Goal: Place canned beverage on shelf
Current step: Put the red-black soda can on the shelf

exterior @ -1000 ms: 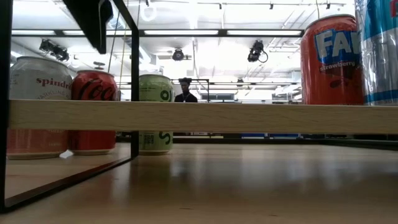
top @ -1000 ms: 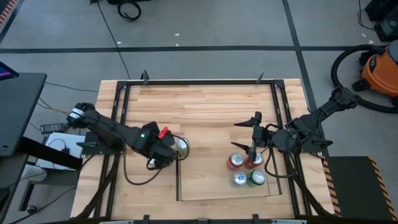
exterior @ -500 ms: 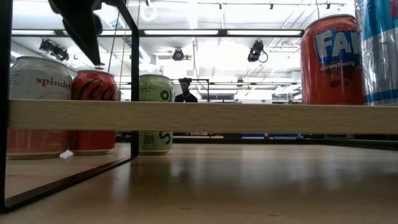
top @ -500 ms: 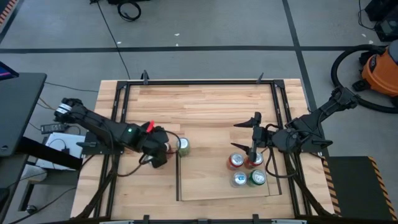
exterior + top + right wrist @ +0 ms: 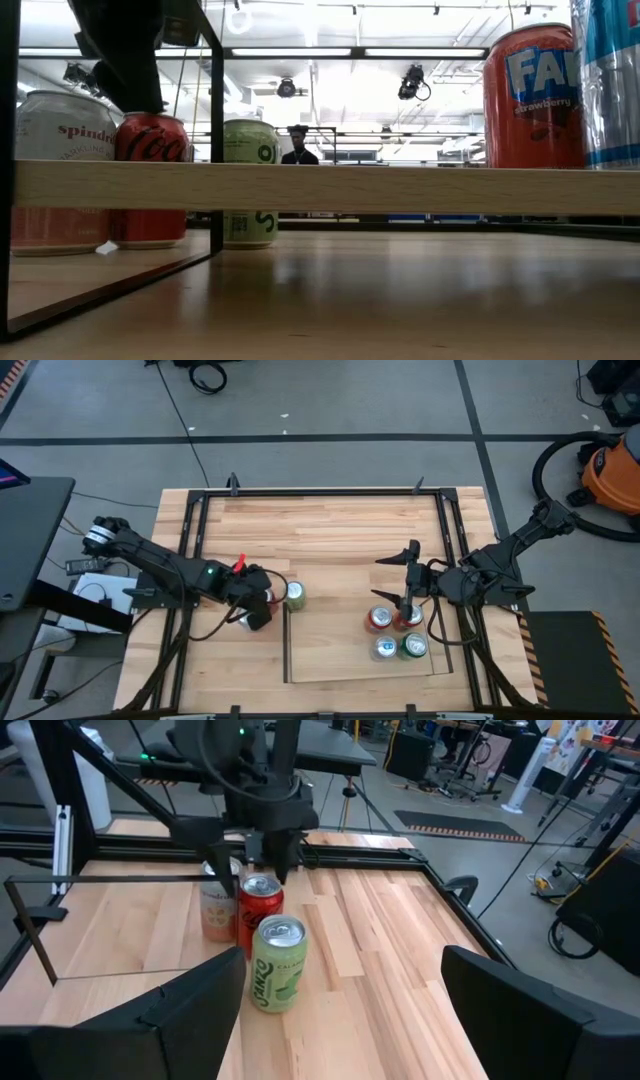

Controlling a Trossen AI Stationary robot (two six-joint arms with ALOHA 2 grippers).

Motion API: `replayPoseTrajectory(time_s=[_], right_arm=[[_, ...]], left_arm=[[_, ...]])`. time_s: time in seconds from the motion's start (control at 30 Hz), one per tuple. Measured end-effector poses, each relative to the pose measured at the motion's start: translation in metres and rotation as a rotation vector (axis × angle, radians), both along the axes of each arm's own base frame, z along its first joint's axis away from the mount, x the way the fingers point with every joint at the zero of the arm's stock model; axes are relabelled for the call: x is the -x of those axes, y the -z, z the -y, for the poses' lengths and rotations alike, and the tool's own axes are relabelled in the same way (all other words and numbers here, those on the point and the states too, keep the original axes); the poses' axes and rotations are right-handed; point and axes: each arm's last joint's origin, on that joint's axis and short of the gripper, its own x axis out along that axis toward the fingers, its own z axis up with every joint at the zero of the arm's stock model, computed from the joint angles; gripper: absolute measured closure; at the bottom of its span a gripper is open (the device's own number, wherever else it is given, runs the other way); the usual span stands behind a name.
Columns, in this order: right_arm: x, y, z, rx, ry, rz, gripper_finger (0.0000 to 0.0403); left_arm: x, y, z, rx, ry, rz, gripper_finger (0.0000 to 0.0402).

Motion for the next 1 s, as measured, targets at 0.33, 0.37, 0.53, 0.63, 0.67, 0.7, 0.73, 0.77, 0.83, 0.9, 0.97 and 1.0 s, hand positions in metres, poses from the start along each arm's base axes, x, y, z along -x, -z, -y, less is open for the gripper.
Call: replayPoseTrajectory(time_s=[0.33, 0.37, 0.53, 0.63, 0.67, 0.7, 0.73, 0.77, 0.83, 0.9, 0.97, 1.0], right_arm=[[0.0, 0.0, 0.0, 0.0, 0.0, 0.001, 0.0055], [0.0, 0.0, 0.0, 0.0, 0.0, 0.001, 0.0055], [0.0, -0.001, 0.0, 0.002, -0.001, 0.004, 0.0055], [0.0, -0.001, 0.0, 0.003, -0.002, 0.004, 0.0055], [0.0, -0.001, 0.0, 0.004, -0.002, 0.004, 0.0055], [0.0, -0.001, 0.0, 0.004, -0.002, 0.003, 0.0055], [0.0, -0.001, 0.0, 0.004, -0.002, 0.003, 0.0055], [0.0, -0.001, 0.0, 0.004, -0.002, 0.003, 0.0055], [0.0, -0.001, 0.0, 0.004, -0.002, 0.003, 0.0055], [0.0, -0.001, 0.0, 0.004, -0.002, 0.003, 0.0055], [0.0, -0.001, 0.0, 0.004, -0.002, 0.003, 0.0055], [0.0, -0.001, 0.0, 0.004, -0.002, 0.003, 0.0055]], left_arm=[[-0.004, 0.021, -0.001, -0.011, -0.01, 0.004, 0.0012], [-0.004, 0.024, -0.001, -0.021, -0.002, -0.009, 0.0012], [-0.009, 0.032, 0.0, -0.072, 0.048, -0.037, 0.0012], [-0.013, 0.038, 0.002, -0.084, 0.055, -0.051, 0.0012], [-0.014, 0.04, 0.002, -0.084, 0.058, -0.063, 0.0012], [-0.015, 0.042, 0.002, -0.086, 0.058, -0.07, 0.0012], [-0.016, 0.044, 0.002, -0.084, 0.057, -0.078, 0.0012], [-0.015, 0.045, 0.002, -0.08, 0.054, -0.085, 0.0012], [-0.017, 0.045, 0.001, -0.069, 0.066, -0.087, 0.0012], [-0.017, 0.046, 0.0, -0.053, 0.07, -0.1, 0.0014], [-0.018, 0.046, -0.002, -0.033, 0.067, -0.103, 0.0023], [-0.018, 0.046, -0.003, -0.023, 0.064, -0.106, 0.003]])
